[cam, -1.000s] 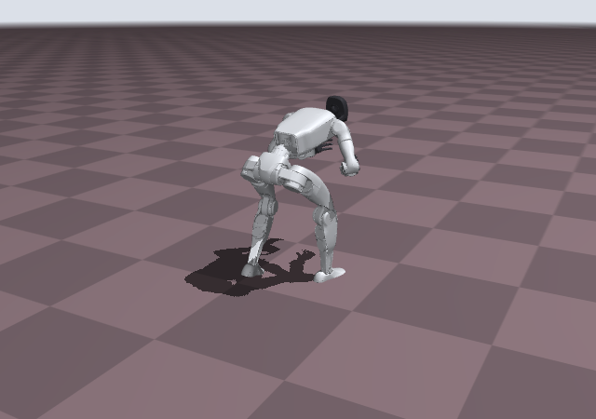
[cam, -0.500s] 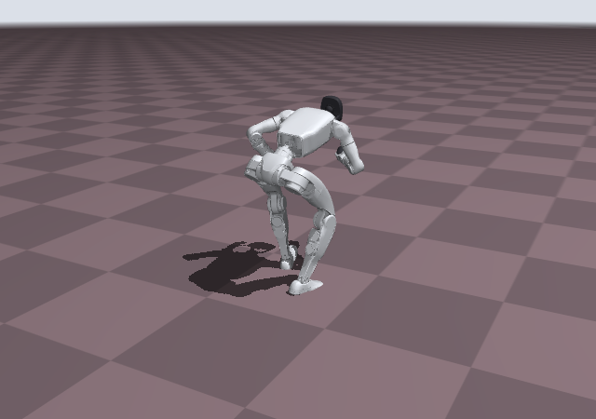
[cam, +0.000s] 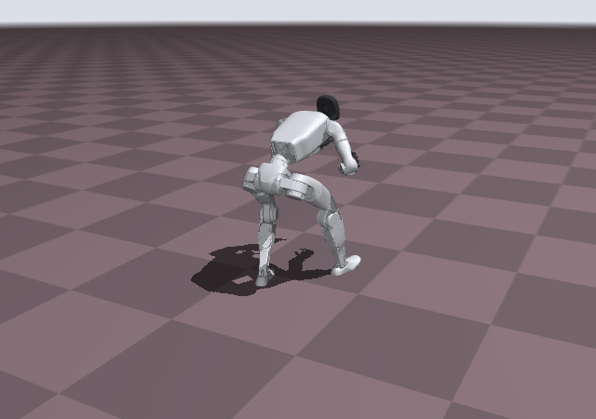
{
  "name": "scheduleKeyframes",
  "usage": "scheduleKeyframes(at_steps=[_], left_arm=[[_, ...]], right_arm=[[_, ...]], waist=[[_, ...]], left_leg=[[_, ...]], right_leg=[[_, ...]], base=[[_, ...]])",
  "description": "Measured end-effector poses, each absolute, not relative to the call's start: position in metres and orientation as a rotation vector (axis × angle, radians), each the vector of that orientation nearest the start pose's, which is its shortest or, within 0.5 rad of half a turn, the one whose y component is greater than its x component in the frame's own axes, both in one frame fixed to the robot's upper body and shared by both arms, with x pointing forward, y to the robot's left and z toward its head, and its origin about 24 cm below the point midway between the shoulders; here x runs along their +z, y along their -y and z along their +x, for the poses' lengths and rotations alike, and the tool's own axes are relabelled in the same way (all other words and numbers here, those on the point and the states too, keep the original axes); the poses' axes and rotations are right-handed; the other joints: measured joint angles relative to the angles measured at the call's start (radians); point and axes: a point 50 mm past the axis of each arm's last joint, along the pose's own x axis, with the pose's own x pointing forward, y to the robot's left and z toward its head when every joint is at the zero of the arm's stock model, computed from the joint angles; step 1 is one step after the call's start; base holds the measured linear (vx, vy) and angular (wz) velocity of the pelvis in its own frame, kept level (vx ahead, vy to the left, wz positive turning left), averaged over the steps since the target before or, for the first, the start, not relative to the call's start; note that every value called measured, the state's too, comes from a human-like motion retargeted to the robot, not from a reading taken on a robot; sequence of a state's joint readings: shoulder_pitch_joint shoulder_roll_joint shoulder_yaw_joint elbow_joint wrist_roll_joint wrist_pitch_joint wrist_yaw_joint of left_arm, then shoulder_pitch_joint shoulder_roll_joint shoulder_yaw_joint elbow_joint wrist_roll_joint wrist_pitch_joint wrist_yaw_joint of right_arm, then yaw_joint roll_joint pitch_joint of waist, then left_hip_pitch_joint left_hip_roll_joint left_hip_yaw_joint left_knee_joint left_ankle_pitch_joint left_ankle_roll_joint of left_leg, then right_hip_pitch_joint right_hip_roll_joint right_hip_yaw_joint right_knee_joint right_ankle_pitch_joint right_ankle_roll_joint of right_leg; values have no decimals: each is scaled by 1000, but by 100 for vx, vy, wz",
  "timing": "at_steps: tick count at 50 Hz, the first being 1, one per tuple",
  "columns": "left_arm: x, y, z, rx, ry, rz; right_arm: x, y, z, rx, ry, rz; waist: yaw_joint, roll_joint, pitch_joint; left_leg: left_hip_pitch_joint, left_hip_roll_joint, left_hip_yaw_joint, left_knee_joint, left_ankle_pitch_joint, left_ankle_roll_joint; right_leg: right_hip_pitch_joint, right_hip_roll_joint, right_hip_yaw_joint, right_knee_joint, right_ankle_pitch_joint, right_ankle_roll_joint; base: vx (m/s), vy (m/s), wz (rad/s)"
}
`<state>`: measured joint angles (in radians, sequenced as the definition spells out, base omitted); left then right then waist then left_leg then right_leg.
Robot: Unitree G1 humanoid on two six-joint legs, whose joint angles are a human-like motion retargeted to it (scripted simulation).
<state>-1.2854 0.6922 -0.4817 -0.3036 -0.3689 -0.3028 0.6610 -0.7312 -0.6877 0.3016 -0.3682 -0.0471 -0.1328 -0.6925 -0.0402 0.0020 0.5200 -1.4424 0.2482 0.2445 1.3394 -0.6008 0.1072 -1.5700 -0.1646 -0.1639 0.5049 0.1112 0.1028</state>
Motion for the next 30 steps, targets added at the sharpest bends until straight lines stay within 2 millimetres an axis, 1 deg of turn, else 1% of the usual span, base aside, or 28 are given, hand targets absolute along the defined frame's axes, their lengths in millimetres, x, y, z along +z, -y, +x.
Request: scheduleKeyframes(at_steps=[2,3,5,7,8,9,11,13,14,15,17,20,22,25,26,28,30], left_arm=[[405,-82,204,-282,1574,-52],[402,-84,208,-276,1554,-57],[388,-91,217,-250,1489,-74],[369,-103,229,-201,1400,-84],[357,-111,235,-167,1349,-83],[345,-119,241,-126,1296,-77],[319,-138,249,-40,1183,-61],[293,-158,253,43,1069,-61],[279,-168,254,81,1011,-69],[265,-178,253,119,952,-79],[238,-195,248,182,845,-106],[206,-216,237,256,721,-147],[196,-224,231,280,680,-176],[195,-233,226,295,674,-216],[194,-235,226,302,670,-219],[194,-237,226,313,667,-222],[197,-237,228,316,673,-227]], right_arm=[[315,132,247,-181,1325,-322],[316,130,247,-180,1331,-321],[318,126,247,-175,1339,-321],[320,120,246,-155,1354,-319],[321,116,245,-135,1364,-318],[322,111,244,-110,1376,-317],[326,100,242,-56,1402,-322],[331,89,240,-6,1430,-338],[333,84,239,19,1441,-348],[334,79,238,43,1451,-358],[336,69,235,82,1476,-377],[342,59,228,112,1536,-408],[350,57,221,98,1595,-436],[365,58,211,39,1686,-469],[367,60,210,28,1690,-465],[367,65,209,13,1687,-449],[364,70,211,-1,1661,-430]], waist=[[-9,22,0],[-2,35,0],[19,63,0],[36,84,0],[40,91,0],[43,95,0],[46,96,0],[42,89,0],[38,73,0],[33,53,0],[26,11,0],[20,-27,0],[28,-41,0],[76,-61,0],[96,-83,0],[130,-123,0],[147,-157,0]], left_leg=[[16,-10,-7,19,-36,13],[31,-3,-13,31,-57,17],[61,22,-28,64,-89,22],[66,52,-45,129,-68,23],[56,68,-55,175,-33,23],[34,82,-67,227,24,21],[-32,99,-97,328,168,9],[-103,89,-121,386,284,-12],[-120,81,-112,384,306,-16],[-128,73,-93,370,314,-18],[-128,65,-38,268,288,-8],[-128,34,10,5,278,-13],[-128,11,34,-221,294,-29],[-119,7,56,-545,311,-74],[-92,9,69,-616,325,-96],[-56,17,83,-679,361,-120],[-53,30,86,-620,379,-108]], right_leg=[[0,-16,-3,32,61,5],[0,-19,-13,67,71,-2],[0,-19,-32,146,59,-20],[0,-13,-34,222,19,-33],[0,-12,-31,261,-8,-40],[0,-12,-28,296,-35,-49],[0,-15,-22,360,-85,-73],[0,-22,-9,414,-129,-99],[0,-25,11,441,-148,-107],[0,-28,38,469,-167,-113],[4,-32,89,513,-200,-119],[27,-45,123,549,-245,-130],[24,-51,124,565,-271,-139],[0,-27,108,584,-308,-142],[0,-14,119,600,-326,-138],[5,4,139,636,-368,-130],[18,5,155,682,-416,-129]], base=[[54,-9,55],[54,-11,-3],[54,-12,-30],[54,-14,-24],[53,-14,-13],[53,-14,-7],[51,-13,2],[49,-10,17],[48,-7,25],[47,-6,26],[45,-5,24],[42,-3,26],[43,-1,13],[48,3,-60],[52,7,-102],[54,10,-88],[55,14,-49]])
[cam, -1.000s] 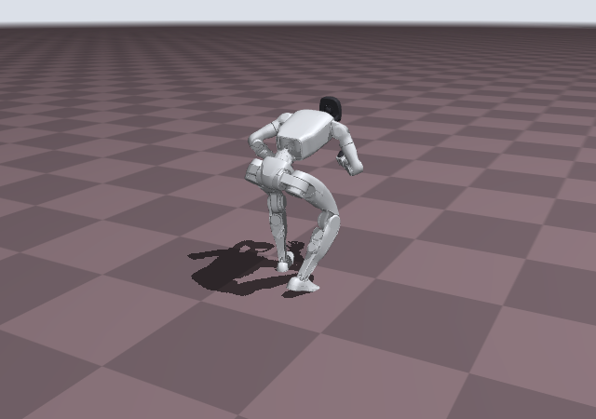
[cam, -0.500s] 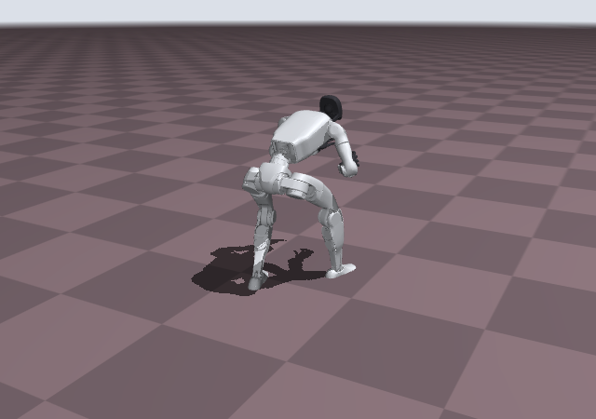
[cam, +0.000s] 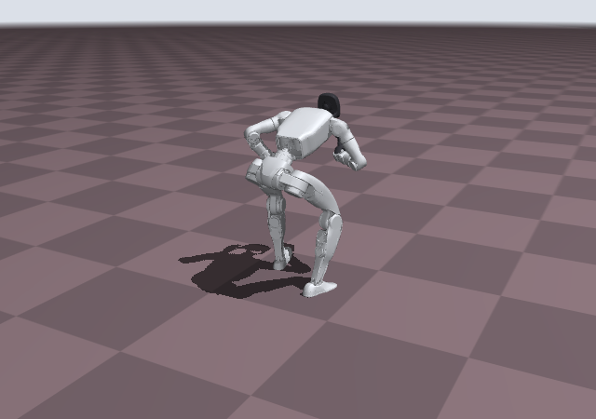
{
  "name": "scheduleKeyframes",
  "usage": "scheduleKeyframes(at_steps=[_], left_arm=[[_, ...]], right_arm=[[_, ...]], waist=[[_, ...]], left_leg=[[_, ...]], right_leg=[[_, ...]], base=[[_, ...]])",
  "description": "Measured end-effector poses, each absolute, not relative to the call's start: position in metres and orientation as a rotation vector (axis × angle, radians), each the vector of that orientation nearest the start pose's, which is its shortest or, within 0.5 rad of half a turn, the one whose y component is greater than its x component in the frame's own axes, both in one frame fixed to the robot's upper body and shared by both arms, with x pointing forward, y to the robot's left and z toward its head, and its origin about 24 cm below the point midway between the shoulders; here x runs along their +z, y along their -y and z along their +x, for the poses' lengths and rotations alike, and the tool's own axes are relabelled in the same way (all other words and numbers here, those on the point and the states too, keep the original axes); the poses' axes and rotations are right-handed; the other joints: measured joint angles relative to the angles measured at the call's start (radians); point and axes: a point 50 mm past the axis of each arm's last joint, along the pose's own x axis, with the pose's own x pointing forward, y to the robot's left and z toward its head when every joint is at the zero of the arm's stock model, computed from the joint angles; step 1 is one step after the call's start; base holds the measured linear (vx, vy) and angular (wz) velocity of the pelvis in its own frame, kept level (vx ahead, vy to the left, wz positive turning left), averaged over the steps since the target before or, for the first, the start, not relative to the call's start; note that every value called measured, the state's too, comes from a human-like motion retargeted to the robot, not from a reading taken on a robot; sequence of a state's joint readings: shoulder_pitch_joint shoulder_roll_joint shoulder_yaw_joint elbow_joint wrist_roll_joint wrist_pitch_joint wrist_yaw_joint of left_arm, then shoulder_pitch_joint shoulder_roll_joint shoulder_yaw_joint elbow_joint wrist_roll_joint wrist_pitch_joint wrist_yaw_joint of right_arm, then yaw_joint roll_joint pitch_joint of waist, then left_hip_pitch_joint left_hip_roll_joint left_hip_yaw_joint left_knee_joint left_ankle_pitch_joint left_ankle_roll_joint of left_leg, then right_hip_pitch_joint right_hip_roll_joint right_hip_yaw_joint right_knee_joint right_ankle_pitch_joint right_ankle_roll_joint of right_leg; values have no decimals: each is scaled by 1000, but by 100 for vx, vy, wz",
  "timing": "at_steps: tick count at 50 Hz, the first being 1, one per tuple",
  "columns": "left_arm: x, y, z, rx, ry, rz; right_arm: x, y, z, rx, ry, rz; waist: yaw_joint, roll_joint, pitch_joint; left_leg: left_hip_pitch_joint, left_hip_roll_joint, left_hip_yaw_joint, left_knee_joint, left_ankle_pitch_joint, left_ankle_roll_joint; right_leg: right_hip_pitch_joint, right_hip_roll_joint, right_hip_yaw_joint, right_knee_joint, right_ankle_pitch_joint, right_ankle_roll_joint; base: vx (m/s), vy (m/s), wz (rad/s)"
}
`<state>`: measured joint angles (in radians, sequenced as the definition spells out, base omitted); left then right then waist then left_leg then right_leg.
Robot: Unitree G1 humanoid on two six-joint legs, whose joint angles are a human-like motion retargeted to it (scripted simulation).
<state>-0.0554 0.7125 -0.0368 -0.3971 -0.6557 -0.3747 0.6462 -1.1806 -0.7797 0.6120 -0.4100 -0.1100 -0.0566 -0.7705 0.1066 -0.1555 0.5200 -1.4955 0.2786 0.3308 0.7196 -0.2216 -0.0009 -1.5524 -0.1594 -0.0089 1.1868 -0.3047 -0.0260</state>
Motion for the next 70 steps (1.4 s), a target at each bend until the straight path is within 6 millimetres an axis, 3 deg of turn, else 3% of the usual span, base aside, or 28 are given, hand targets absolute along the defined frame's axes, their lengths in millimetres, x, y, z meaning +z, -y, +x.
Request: scheduleKeyframes(at_steps=[3,5,6,7,8,11,12,13,14,15,17,19,22,24,28,33,36,44,48,52,55,57,62,65,70], left_arm=[[209,-228,238,290,706,-241],[221,-212,245,226,725,-635],[225,-208,248,203,734,-636],[229,-202,253,186,751,-559],[232,-196,260,191,782,-325],[260,-161,264,44,842,-500],[272,-153,265,13,895,-437],[284,-145,269,16,975,-225],[299,-133,265,-42,1025,-274],[314,-119,255,-143,1047,-450],[344,-103,247,-240,1193,-272],[368,-92,238,-230,1358,-37],[395,-75,214,-314,1514,4],[402,-71,208,-320,1559,22],[391,-77,221,-264,1496,32],[346,-110,251,-104,1276,48],[315,-139,261,-12,1137,35],[245,-204,259,209,860,-116],[227,-226,254,289,787,-165],[213,-236,255,325,719,-212],[204,-236,261,335,667,-245],[203,-230,269,328,650,-255],[209,-198,300,231,603,-218],[227,-175,314,132,623,-172],[275,-127,320,-56,770,-48]], right_arm=[[351,78,219,0,1580,-412],[337,78,234,-25,1479,-458],[328,78,239,-12,1428,-451],[318,80,242,11,1378,-428],[309,87,241,50,1333,-372],[285,97,254,-9,1206,-415],[280,101,254,-13,1183,-392],[277,108,250,-8,1174,-333],[274,113,252,-35,1156,-345],[271,116,257,-75,1132,-390],[270,113,258,-45,1115,-350],[272,120,253,-67,1142,-269],[281,126,254,-121,1175,-269],[286,125,255,-136,1190,-261],[292,118,255,-139,1217,-242],[304,103,252,-67,1269,-206],[314,92,252,-28,1300,-222],[337,78,249,-31,1416,-366],[354,72,242,-68,1507,-424],[362,70,237,-73,1554,-431],[352,73,241,-60,1504,-403],[339,80,248,-55,1427,-391],[294,109,268,-14,1153,-456],[282,121,271,38,1069,-520],[288,124,267,100,1076,-610]], waist=[[4,-32,0],[-9,-117,0],[-24,-116,0],[-35,-101,0],[-40,-57,0],[-51,-87,0],[-60,-75,0],[-67,-31,0],[-63,-40,0],[-55,-75,0],[-78,-67,0],[-108,-14,0],[-169,21,0],[-188,48,0],[-166,109,0],[-157,153,0],[-160,152,0],[-149,66,0],[-126,32,0],[-95,-7,0],[-91,-34,0],[-89,-38,0],[-79,24,0],[-84,57,0],[-58,125,0]], left_leg=[[-31,18,-27,183,-24,53],[119,-53,32,-28,11,83],[142,-58,22,9,-20,83],[137,-48,-2,106,-63,81],[76,-9,-54,320,-131,76],[218,-43,-37,205,-193,74],[210,-32,-55,265,-216,67],[142,0,-110,425,-243,63],[172,-4,-98,381,-251,60],[250,-26,-53,236,-248,57],[199,-4,-90,294,-259,67],[103,18,-148,474,-278,45],[66,-38,-154,482,-294,52],[69,-52,-162,500,-320,62],[86,-7,-202,610,-358,88],[-10,34,-276,883,-187,72],[-55,56,-239,931,-186,75],[-74,17,-56,556,-207,67],[-74,-10,-50,273,-165,57],[-74,-12,-63,228,-62,40],[-74,-6,-55,317,-51,51],[-74,-8,-64,369,-75,54],[-14,-21,-143,496,-204,64],[44,-20,-184,529,-264,53],[124,17,-226,560,-330,33]], right_leg=[[4,-26,4,115,-28,-23],[-18,-31,86,137,85,-1],[-18,-35,95,197,138,0],[-18,-39,92,271,179,1],[-18,-44,63,373,194,0],[-18,3,101,328,268,42],[-18,2,78,311,251,42],[-18,-15,14,307,212,28],[-18,0,9,207,226,38],[-18,31,33,60,267,60],[-18,41,-37,-165,290,58],[-18,16,-116,-317,283,59],[-18,-5,-105,-576,426,118],[-18,-15,-96,-589,493,139],[-18,-9,-125,-434,441,105],[-18,-6,-121,-217,293,41],[-18,-17,-102,-112,211,3],[-16,-56,27,111,19,-34],[-17,-61,36,168,-49,-38],[-15,-59,49,223,-130,-66],[4,-84,63,276,-174,-90],[-7,-102,67,337,-127,-96],[-18,-140,24,513,187,-57],[-18,-130,-38,496,194,-29],[-18,-87,-151,148,173,-12]], base=[[53,16,-20],[39,15,2],[47,17,12],[63,20,15],[60,18,7],[42,10,-10],[54,9,13],[49,7,0],[36,4,-33],[25,1,-54],[39,1,-12],[54,1,68],[49,-5,127],[51,-10,69],[53,-14,-26],[54,-14,-6],[50,-10,19],[42,-4,26],[40,5,-9],[46,12,-31],[50,17,-4],[51,19,-6],[51,19,-10],[45,11,-12],[37,8,-42]])
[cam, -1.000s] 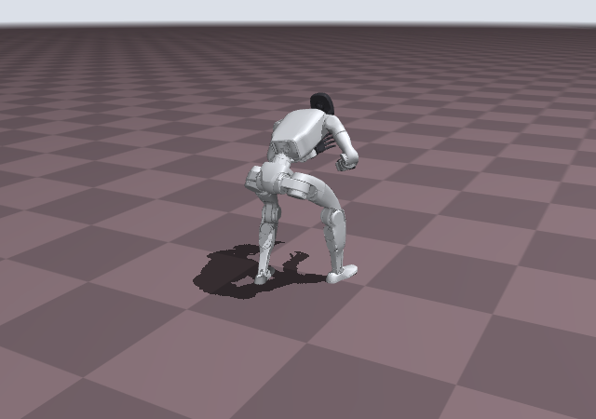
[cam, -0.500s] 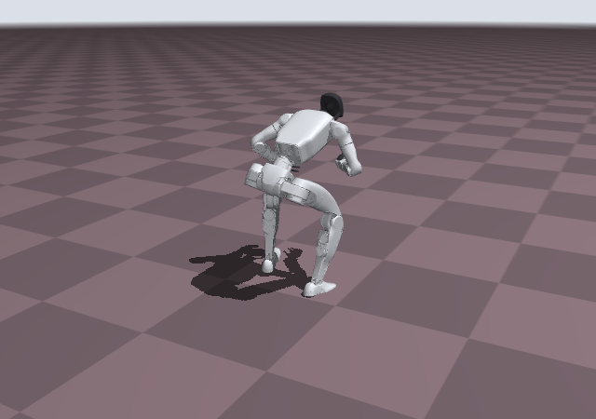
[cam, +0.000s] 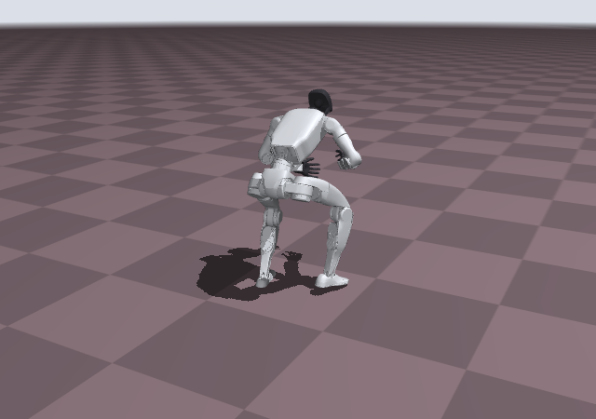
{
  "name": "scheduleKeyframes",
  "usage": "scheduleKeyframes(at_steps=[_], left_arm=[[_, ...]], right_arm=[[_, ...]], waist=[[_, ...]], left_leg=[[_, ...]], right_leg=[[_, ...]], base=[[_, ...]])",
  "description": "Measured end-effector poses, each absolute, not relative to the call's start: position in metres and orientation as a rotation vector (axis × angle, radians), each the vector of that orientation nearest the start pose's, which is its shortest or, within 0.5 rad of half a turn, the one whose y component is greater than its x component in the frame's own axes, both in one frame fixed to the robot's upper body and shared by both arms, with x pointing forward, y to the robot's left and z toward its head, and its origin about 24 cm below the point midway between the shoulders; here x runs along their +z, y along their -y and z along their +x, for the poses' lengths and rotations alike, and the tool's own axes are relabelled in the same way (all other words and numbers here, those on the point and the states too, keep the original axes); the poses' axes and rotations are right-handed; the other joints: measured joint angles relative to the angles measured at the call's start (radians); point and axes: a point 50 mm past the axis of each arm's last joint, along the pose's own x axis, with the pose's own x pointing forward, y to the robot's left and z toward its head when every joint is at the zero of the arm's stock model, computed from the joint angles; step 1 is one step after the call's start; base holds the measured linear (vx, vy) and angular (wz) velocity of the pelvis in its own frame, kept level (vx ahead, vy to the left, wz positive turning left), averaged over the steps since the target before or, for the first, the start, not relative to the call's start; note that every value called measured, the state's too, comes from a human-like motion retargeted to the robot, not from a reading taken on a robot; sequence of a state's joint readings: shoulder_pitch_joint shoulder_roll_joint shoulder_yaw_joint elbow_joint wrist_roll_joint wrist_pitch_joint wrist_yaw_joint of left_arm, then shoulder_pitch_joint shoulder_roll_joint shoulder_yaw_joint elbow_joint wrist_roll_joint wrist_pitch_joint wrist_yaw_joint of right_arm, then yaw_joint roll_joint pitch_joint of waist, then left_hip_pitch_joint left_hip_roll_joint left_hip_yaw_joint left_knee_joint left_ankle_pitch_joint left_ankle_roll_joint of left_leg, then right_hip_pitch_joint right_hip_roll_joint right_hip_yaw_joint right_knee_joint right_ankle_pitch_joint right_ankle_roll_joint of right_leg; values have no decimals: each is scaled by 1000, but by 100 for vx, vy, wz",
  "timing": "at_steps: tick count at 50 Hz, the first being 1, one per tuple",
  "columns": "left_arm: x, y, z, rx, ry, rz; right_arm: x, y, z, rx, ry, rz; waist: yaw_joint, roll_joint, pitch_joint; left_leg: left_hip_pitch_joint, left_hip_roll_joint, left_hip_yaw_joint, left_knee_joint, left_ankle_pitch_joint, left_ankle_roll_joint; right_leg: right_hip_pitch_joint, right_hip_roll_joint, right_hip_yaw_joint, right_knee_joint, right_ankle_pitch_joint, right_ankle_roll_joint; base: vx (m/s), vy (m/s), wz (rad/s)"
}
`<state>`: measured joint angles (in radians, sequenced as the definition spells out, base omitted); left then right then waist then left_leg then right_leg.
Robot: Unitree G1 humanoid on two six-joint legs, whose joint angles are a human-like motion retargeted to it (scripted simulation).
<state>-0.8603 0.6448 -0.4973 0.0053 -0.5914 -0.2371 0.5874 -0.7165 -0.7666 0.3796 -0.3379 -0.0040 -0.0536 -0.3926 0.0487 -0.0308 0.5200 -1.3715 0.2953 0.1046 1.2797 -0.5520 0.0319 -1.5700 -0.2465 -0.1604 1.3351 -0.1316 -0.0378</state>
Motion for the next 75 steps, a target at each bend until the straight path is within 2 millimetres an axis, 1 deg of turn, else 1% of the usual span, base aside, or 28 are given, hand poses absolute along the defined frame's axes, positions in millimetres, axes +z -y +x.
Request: scheduleKeyframes(at_steps=[3,6,8,10,12,14,17,20,23,26,29,33,36,40,45,47,50,52,55,57,60,62,64,67,69,71,73,75], left_arm=[[316,-108,307,-137,944,25],[352,-97,290,-178,1129,124],[362,-93,281,-213,1170,106],[359,-91,279,-238,1157,85],[345,-93,283,-239,1104,53],[326,-102,289,-205,1021,21],[283,-124,300,-79,876,-3],[233,-161,303,101,668,-98],[177,-192,297,244,461,-158],[134,-217,282,339,310,-211],[114,-232,271,379,247,-262],[112,-240,266,392,244,-279],[124,-240,270,381,276,-252],[158,-226,287,346,398,-201],[220,-174,306,209,622,-153],[246,-150,307,107,715,-141],[287,-116,301,-44,862,-116],[311,-99,295,-118,957,-81],[341,-79,282,-186,1093,-23],[359,-74,273,-193,1208,43],[375,-70,260,-237,1281,29],[369,-73,261,-237,1276,46],[351,-81,268,-208,1231,71],[312,-113,281,-100,1060,-2],[271,-139,287,-4,902,-21],[227,-172,288,143,730,-29],[182,-205,276,298,558,-39],[143,-230,257,435,422,-74]], right_arm=[[303,115,263,101,1155,-609],[313,98,264,123,1208,-620],[316,102,265,79,1222,-572],[309,107,268,52,1189,-537],[298,112,272,31,1141,-496],[288,115,274,10,1100,-438],[276,112,278,4,1054,-394],[278,125,277,-115,1077,-352],[281,121,280,-154,1097,-401],[293,108,281,-148,1154,-469],[316,94,277,-135,1252,-540],[343,88,263,-142,1397,-581],[345,88,257,-108,1425,-564],[325,97,257,-77,1352,-491],[275,126,262,-107,1133,-408],[256,129,263,-70,1039,-402],[241,138,261,-45,970,-415],[238,140,261,-26,955,-430],[241,136,263,-3,966,-454],[248,122,266,34,1004,-467],[266,126,267,-36,1080,-446],[268,123,269,-31,1084,-457],[267,117,272,-4,1074,-480],[277,129,269,-57,1103,-459],[279,123,269,-3,1097,-474],[285,119,268,32,1113,-487],[291,113,267,73,1134,-506],[296,104,270,112,1153,-582]], waist=[[3,11,0],[-51,-2,0],[-69,26,0],[-62,65,0],[-46,98,0],[-35,114,0],[-24,115,0],[-35,132,0],[-35,85,0],[-35,40,0],[-28,26,0],[17,25,0],[23,-26,0],[11,-82,0],[-6,-69,0],[-19,-69,0],[-30,-55,0],[-32,-48,0],[-20,-36,0],[-26,-49,0],[-29,-10,0],[-12,31,0],[10,70,0],[33,154,0],[37,175,0],[37,190,0],[22,195,0],[1,202,0]], left_leg=[[3,24,10,9,-24,-12],[-27,2,38,18,-37,-9],[-27,-11,33,52,-72,4],[-6,3,14,91,-114,16],[14,25,-10,142,-136,23],[11,38,-41,221,-101,26],[-67,5,-121,378,86,8],[-172,-94,-183,489,198,-10],[-199,-70,-68,408,159,45],[-199,-45,70,180,161,55],[-199,-50,152,-120,190,30],[-199,-72,125,-377,274,-11],[-199,-64,134,-340,308,7],[-199,-46,130,-213,267,41],[-153,-37,41,-62,163,73],[-117,-24,9,-17,118,78],[-79,-6,-33,46,50,74],[-60,13,-55,79,17,60],[-40,53,-70,122,-23,34],[-51,72,-55,133,-39,24],[-66,59,-45,188,-97,34],[-53,69,-56,212,-138,37],[-27,89,-62,222,-174,34],[22,105,-69,267,-217,37],[20,110,-72,299,-156,42],[-26,93,-105,378,-26,43],[-102,42,-149,459,123,30],[-198,-18,-183,514,207,42]], right_leg=[[0,66,-9,-346,24,35],[0,84,26,-623,145,66],[0,76,44,-632,228,88],[0,73,36,-556,241,82],[0,72,22,-459,197,61],[0,71,21,-372,144,32],[0,63,35,-269,77,-26],[0,14,63,-143,-21,-58],[0,-7,141,-57,-96,-62],[0,-23,193,-16,-141,-67],[0,-38,185,-5,-177,-74],[0,-30,147,26,-241,-78],[3,-27,175,60,-299,-82],[24,-37,195,128,-301,-80],[0,-46,162,329,18,-25],[0,-57,111,351,51,-22],[0,-89,4,279,-2,-36],[0,-65,-45,145,-5,-23],[0,33,-55,-143,16,17],[0,95,-26,-375,59,32],[0,106,13,-524,157,68],[0,96,-1,-491,192,67],[0,85,-23,-438,203,62],[0,64,-29,-318,163,85],[0,67,-12,-284,129,70],[0,66,8,-243,84,37],[0,53,30,-200,35,-4],[0,23,42,-155,-9,-39]], base=[[36,3,-39],[43,-3,44],[55,-7,65],[57,-12,15],[59,-16,-1],[59,-19,8],[54,-18,30],[53,-14,86],[46,-14,55],[39,-10,34],[35,-4,23],[40,6,-38],[44,11,-39],[45,15,-37],[44,18,-43],[41,14,-34],[37,9,-31],[31,5,-39],[29,3,-54],[30,0,-42],[44,0,21],[51,-5,1],[54,-7,-17],[62,-7,17],[58,-10,16],[55,-9,19],[50,-7,48],[43,-4,74]])
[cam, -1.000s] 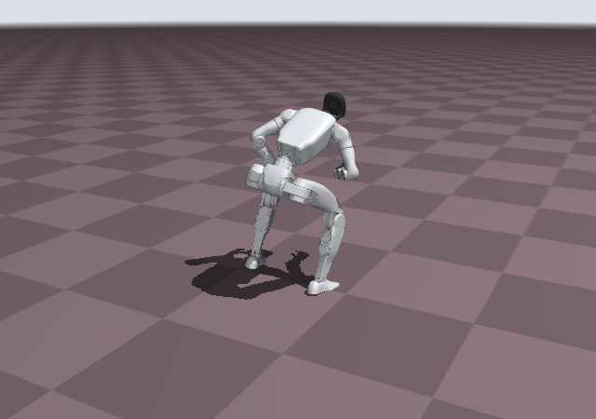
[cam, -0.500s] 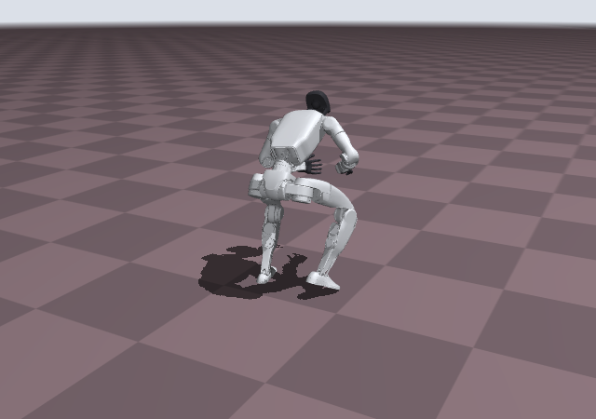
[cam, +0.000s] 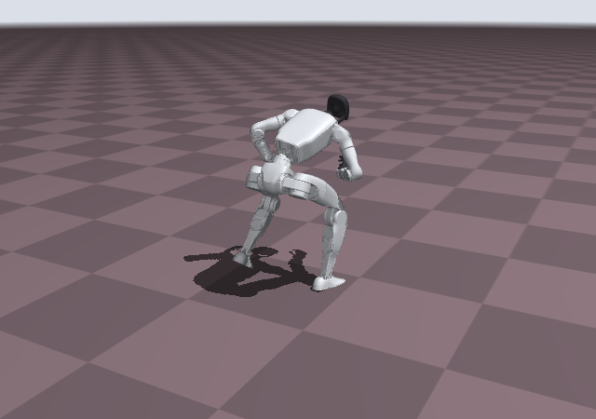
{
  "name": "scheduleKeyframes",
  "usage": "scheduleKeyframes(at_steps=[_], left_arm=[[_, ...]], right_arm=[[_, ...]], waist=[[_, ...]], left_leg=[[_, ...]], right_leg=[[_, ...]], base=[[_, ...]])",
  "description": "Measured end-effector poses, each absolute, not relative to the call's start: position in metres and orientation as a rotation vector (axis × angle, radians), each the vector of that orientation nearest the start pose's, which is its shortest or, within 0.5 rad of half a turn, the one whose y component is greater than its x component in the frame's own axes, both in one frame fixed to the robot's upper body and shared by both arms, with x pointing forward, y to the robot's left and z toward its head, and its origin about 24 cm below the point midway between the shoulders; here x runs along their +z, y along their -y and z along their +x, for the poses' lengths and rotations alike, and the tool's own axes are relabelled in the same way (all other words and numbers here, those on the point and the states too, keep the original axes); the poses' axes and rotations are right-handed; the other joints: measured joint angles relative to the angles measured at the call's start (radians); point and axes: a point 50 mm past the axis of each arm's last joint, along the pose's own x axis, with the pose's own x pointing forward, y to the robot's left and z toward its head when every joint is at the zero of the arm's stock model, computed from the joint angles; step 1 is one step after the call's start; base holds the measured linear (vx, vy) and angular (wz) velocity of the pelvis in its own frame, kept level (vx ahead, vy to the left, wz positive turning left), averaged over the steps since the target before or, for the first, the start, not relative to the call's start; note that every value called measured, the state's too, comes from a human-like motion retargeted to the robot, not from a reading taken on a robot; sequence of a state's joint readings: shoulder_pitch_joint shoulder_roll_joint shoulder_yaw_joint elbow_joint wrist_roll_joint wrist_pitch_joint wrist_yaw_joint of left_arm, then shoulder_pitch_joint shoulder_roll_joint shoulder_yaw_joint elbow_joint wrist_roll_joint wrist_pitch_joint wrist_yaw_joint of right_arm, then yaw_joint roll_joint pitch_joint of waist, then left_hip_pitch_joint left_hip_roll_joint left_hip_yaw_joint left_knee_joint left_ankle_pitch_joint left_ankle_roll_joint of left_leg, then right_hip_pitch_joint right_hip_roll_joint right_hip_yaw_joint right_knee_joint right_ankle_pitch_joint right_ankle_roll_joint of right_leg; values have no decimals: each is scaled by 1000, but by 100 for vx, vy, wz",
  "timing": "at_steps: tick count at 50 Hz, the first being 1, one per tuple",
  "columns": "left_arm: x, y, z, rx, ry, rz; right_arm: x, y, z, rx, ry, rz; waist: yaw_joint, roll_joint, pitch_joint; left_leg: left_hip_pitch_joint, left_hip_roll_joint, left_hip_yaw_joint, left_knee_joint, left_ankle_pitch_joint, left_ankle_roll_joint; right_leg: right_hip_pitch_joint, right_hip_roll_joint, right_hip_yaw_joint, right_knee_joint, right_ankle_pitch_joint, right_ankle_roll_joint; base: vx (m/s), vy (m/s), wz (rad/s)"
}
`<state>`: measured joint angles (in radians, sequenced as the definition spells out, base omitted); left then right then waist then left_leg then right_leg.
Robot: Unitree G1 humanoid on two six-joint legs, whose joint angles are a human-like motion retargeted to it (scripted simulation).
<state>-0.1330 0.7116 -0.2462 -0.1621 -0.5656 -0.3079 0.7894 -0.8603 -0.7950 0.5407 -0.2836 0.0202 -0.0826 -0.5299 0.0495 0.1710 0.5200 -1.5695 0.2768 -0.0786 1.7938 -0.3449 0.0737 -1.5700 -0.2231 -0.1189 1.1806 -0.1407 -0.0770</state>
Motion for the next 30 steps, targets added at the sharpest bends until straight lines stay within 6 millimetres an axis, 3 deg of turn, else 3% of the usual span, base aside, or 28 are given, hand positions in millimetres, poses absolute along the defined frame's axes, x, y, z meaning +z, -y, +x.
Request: scheduleKeyframes(at_steps=[3,7,10,13,15,18,20,23,25,30], left_arm=[[95,-257,215,601,222,-159],[64,-264,177,698,99,-327],[53,-258,171,708,58,-460],[65,-253,193,629,120,-490],[78,-248,211,586,167,-496],[106,-235,241,519,266,-492],[143,-220,268,408,390,-450],[192,-184,294,249,537,-401],[223,-158,303,148,628,-358],[301,-102,299,-62,897,-239]], right_arm=[[303,102,263,95,1207,-567],[312,91,258,96,1278,-603],[319,86,256,80,1335,-677],[325,88,252,64,1367,-670],[321,94,253,47,1348,-647],[299,108,260,7,1254,-622],[287,126,261,-69,1187,-531],[260,147,265,-122,1047,-482],[243,157,265,-135,966,-454],[232,172,260,-167,907,-392]], waist=[[-11,-57,0],[-10,-140,0],[-36,-147,0],[1,-173,0],[-1,-213,0],[-52,-269,0],[-24,-285,0],[-16,-246,0],[-18,-230,0],[-5,-207,0]], left_leg=[[0,14,132,-70,-60,31],[0,-6,292,-388,-49,16],[0,-50,367,-685,-10,34],[0,-46,352,-907,84,-12],[0,-57,334,-920,144,-19],[0,-91,325,-816,136,14],[0,-56,305,-758,66,-4],[12,-47,225,-655,-18,2],[50,-50,191,-611,-69,0],[123,-24,140,-556,-164,-27]], right_leg=[[0,-12,105,86,-77,13],[0,-25,200,128,-138,32],[0,-73,203,174,-188,38],[0,-45,160,153,-214,28],[0,-43,173,171,-246,20],[0,-87,210,259,-263,8],[0,-77,180,289,-182,0],[0,-98,113,407,34,11],[0,-97,91,459,129,42],[0,-91,-39,305,55,73]], base=[[52,-5,35],[44,-2,21],[34,5,49],[48,5,-61],[46,14,-39],[45,18,1],[61,17,-96],[52,23,-56],[48,20,-14],[42,12,-31]])
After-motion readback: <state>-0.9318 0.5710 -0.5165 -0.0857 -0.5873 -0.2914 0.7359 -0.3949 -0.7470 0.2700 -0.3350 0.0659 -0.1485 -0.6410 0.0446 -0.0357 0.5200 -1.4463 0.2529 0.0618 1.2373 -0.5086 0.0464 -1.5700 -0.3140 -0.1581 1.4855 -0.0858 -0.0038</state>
